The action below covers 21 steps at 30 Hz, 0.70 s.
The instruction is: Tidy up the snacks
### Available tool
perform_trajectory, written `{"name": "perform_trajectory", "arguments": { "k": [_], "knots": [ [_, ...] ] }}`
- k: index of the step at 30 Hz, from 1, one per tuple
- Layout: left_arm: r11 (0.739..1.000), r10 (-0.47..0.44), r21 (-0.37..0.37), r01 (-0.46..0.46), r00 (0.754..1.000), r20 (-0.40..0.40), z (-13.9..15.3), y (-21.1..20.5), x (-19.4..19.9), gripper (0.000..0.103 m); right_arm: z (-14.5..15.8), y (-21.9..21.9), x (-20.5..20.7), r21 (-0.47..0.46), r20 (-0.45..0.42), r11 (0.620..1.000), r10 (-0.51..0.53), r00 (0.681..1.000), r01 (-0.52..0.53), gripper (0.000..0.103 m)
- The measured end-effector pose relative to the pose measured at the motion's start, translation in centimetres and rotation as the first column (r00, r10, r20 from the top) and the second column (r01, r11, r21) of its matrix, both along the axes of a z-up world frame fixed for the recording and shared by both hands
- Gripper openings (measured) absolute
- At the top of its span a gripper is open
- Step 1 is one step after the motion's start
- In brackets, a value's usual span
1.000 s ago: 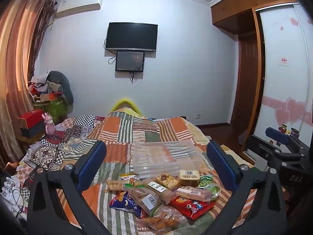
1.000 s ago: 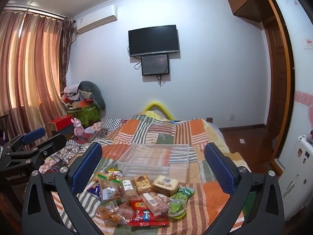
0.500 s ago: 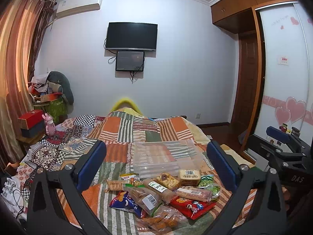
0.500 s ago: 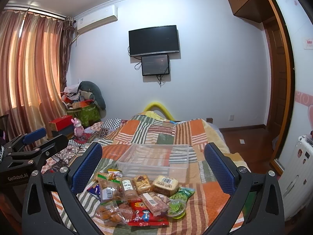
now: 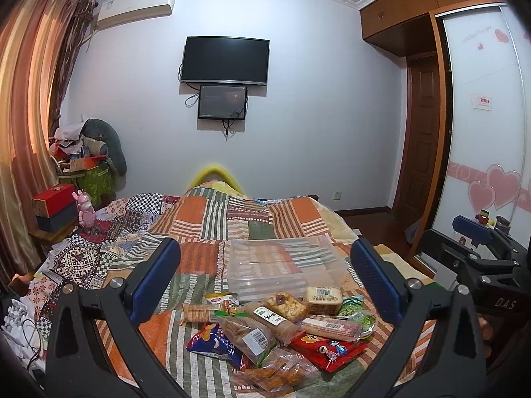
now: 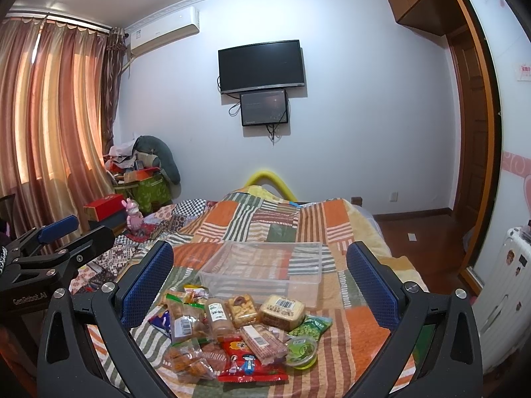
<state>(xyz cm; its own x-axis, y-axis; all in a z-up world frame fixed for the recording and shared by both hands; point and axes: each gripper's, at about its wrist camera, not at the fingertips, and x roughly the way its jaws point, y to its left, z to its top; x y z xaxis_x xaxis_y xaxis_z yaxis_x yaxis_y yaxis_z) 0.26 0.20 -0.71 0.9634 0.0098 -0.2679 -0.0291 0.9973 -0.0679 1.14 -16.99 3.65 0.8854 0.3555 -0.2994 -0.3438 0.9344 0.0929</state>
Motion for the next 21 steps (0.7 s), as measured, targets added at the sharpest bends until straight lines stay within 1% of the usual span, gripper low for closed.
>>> {"name": "perform_trajectory", "arguments": {
  "k": [21],
  "knots": [
    [1.000, -0.003, 0.006, 0.003, 1.000, 0.003, -0.07, 0.06, 0.02, 0.103, 0.06, 0.10, 0.07, 0.000, 0.000, 1.000, 0.002, 1.000, -0.002, 0.103]
  ]
}}
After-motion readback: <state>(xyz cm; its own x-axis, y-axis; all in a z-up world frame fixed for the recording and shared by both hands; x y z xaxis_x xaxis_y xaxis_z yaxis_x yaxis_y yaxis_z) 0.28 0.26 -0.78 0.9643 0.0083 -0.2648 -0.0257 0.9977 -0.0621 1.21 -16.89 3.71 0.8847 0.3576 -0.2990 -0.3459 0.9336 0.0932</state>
